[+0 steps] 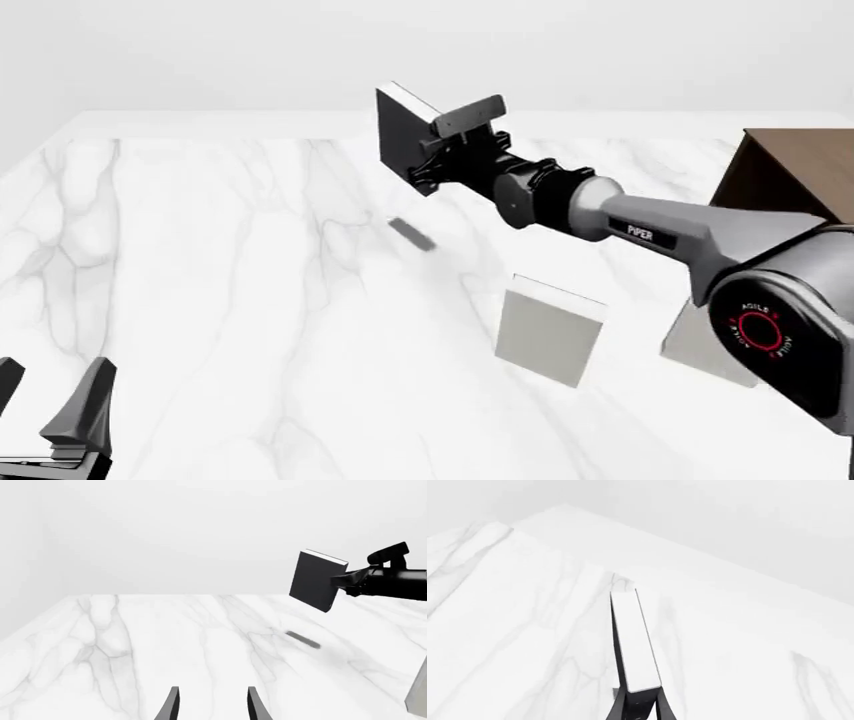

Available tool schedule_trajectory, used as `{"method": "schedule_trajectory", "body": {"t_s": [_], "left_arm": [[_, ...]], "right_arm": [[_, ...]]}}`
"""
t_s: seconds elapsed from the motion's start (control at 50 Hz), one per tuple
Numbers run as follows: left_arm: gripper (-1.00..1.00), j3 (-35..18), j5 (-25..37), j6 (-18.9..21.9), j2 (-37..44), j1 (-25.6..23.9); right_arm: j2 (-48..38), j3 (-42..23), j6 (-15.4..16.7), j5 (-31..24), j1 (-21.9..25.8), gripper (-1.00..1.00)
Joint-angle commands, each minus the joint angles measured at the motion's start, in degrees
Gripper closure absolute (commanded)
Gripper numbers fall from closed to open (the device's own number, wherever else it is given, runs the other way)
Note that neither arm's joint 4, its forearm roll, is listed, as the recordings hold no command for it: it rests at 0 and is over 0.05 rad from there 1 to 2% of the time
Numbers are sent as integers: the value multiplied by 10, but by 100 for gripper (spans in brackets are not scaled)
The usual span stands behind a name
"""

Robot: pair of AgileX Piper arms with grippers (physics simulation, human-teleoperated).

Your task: Pick up the book on the left and place it on top of the shelf.

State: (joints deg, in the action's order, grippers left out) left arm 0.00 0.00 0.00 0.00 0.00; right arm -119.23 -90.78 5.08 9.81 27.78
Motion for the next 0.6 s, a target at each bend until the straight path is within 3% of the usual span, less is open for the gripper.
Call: {"method": "schedule_trajectory", "body": {"t_s": [0.02, 0.6], "left_arm": [[-100, 0, 0, 0, 0, 0], [-100, 0, 0, 0, 0, 0]], "right_arm": [[98, 81, -7, 22, -2, 100], [311, 255, 45, 5, -40, 100]]}}
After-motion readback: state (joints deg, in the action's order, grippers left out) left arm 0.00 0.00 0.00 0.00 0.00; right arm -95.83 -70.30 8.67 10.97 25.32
